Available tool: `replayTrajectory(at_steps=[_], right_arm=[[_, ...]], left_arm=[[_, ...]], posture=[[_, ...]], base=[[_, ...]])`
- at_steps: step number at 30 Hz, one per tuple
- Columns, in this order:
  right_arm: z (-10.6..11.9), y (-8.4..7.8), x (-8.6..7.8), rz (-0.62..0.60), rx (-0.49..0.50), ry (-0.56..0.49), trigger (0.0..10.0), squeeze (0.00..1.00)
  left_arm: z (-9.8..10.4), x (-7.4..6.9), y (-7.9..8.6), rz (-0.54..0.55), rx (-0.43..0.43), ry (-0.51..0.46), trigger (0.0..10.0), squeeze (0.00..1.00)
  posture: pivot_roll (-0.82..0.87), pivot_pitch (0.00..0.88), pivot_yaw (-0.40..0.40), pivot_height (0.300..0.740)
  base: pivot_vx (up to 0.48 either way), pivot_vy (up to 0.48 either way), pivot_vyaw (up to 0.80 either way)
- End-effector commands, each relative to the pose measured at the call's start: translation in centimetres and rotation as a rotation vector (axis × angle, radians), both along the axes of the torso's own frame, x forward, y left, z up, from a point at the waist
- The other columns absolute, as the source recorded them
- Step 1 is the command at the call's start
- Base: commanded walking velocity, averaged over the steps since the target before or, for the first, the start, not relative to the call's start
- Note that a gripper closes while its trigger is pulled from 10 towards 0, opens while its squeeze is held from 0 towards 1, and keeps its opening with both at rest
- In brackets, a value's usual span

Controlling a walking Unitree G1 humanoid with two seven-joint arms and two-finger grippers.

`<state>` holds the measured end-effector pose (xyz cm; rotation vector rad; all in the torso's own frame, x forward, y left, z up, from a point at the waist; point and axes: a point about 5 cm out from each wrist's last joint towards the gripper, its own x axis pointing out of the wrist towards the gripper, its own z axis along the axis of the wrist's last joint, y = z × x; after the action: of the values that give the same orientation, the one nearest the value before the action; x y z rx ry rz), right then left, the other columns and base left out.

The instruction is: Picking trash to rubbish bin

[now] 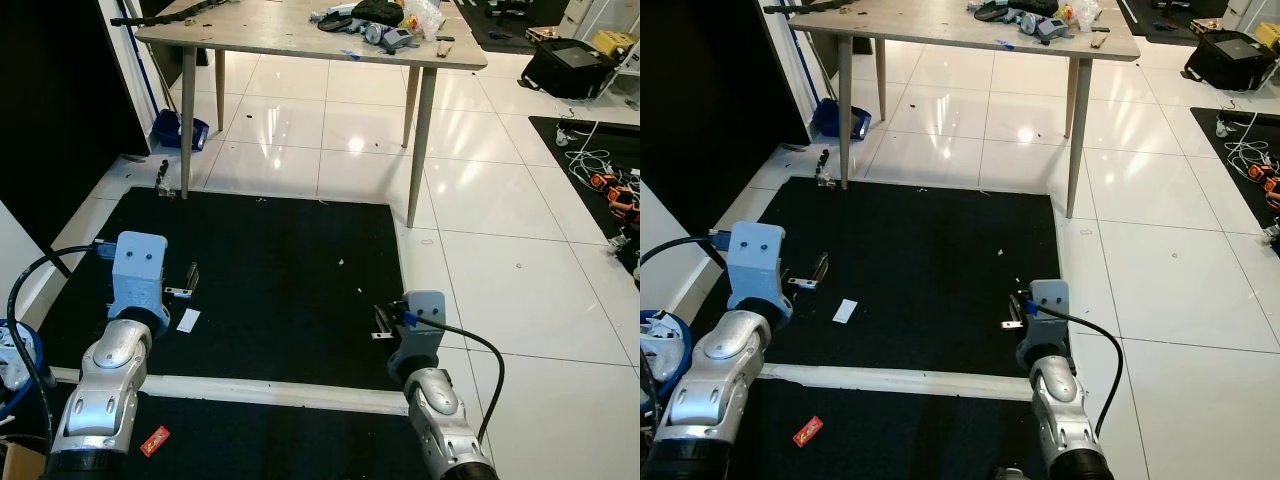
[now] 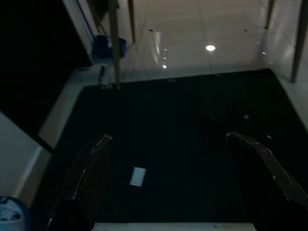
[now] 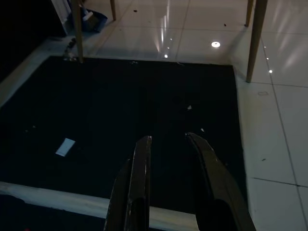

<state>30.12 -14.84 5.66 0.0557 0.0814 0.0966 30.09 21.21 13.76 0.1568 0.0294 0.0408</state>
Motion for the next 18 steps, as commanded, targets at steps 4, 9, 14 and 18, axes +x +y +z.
replayTrajectory(at_steps=[4,9,14,18], right_arm=[[-0.5,-1.0,-0.2,-0.047,-0.024,0.039,10.0,0.0],[-0.8,-1.2,-0.3,-0.048,-0.043,0.057,10.0,0.0],[-0.9,-1.7,-0.3,-0.043,-0.067,0.07,10.0,0.0],[-0.6,-2.1,0.0,-0.031,-0.091,0.066,10.0,0.0]], left_arm=[[-1.6,0.1,-1.6,-0.029,-0.04,0.012,10.0,0.0],[-2.8,-0.5,-2.1,-0.031,-0.058,0.049,10.0,0.0],[-3.2,-0.6,-2.6,-0.05,-0.064,0.06,10.0,0.0],[-2.9,-0.2,-2.7,-0.049,-0.072,0.039,10.0,0.0]], posture=[[0.09,0.107,0.001,0.74],[0.08,0.103,0.01,0.74],[0.07,0.101,0.008,0.74],[0.05,0.113,0.017,0.74]], base=[[0.0,0.0,0.0],[0.0,0.0,0.0],[0.0,0.0,0.0],[0.0,0.0,0.0]])
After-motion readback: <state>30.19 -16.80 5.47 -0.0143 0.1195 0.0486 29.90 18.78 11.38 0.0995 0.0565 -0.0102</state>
